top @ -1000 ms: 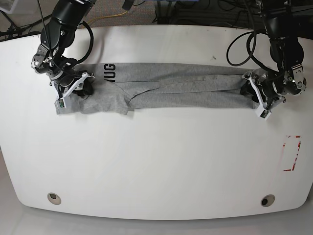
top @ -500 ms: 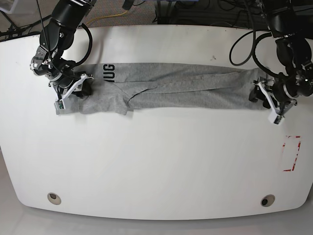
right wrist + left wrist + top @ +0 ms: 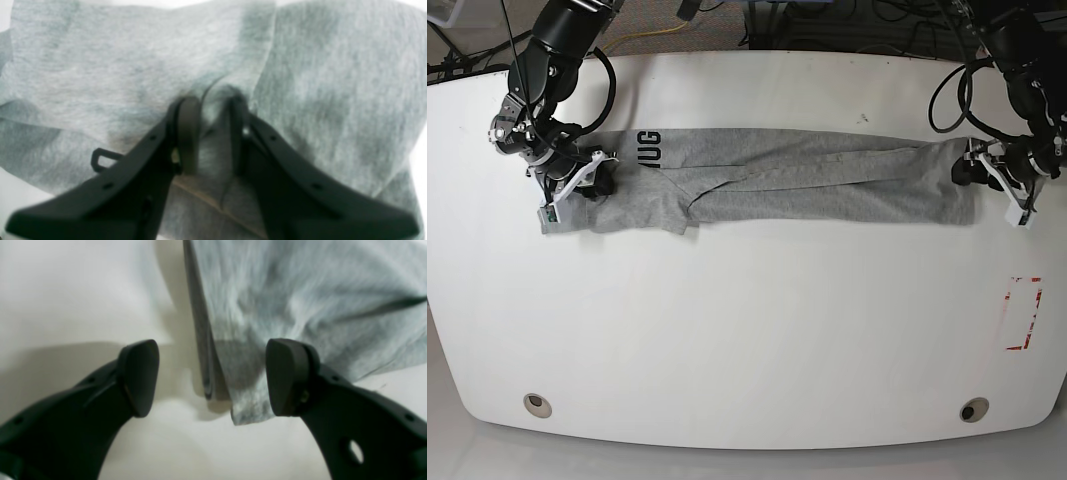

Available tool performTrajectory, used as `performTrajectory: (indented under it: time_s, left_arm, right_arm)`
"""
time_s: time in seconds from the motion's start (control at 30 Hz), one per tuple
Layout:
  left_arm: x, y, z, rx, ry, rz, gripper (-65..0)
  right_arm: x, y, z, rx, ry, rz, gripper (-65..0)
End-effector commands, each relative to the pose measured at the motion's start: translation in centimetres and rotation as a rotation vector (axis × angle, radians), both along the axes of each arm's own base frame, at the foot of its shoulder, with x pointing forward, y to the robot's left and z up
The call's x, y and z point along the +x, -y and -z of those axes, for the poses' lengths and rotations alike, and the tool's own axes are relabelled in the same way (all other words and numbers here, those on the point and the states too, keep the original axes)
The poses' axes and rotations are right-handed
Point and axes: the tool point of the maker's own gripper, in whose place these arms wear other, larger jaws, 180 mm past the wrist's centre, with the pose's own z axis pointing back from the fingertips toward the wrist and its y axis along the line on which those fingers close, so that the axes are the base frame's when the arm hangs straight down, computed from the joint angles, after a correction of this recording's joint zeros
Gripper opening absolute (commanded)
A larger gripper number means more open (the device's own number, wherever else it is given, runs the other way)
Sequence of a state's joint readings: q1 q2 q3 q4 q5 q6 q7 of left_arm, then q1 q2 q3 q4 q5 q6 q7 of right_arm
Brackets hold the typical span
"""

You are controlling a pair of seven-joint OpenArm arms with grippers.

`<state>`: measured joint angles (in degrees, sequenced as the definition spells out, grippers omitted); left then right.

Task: Fold the T-shirt properly
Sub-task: 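Grasp the strip end with the left gripper and fold it toward the right gripper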

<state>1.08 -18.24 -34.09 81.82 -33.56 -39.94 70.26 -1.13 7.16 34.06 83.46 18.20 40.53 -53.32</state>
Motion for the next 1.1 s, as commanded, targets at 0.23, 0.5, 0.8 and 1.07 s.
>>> performTrajectory:
  time_s: [0.23, 0.5, 0.8, 1.07]
  left_arm:
    - [-0.2, 2.6, 1.7, -0.101, -0.004, -0.016, -19.0]
    - [-0.3, 3.8, 2.1, -0.13, -0.007, -0.015, -50.6]
    - [1.2, 6.6, -4.0, 0.013, 0.182, 0.113, -57.8]
    - [1.1, 17.6, -7.1, -0.021, 0.296, 0.408, -57.6]
  right_arm:
    - [-0.5, 0.9, 0.3, -0.042, -0.038, 0.001, -50.4]
    - [-0.5, 0.9, 0.3, -0.042, -0.038, 0.001, -50.4]
    - [-0.5, 1.0, 0.3, -0.042, -0.038, 0.003, -50.6]
    - [-0.5, 0.9, 0.3, -0.04, -0.038, 0.001, -50.6]
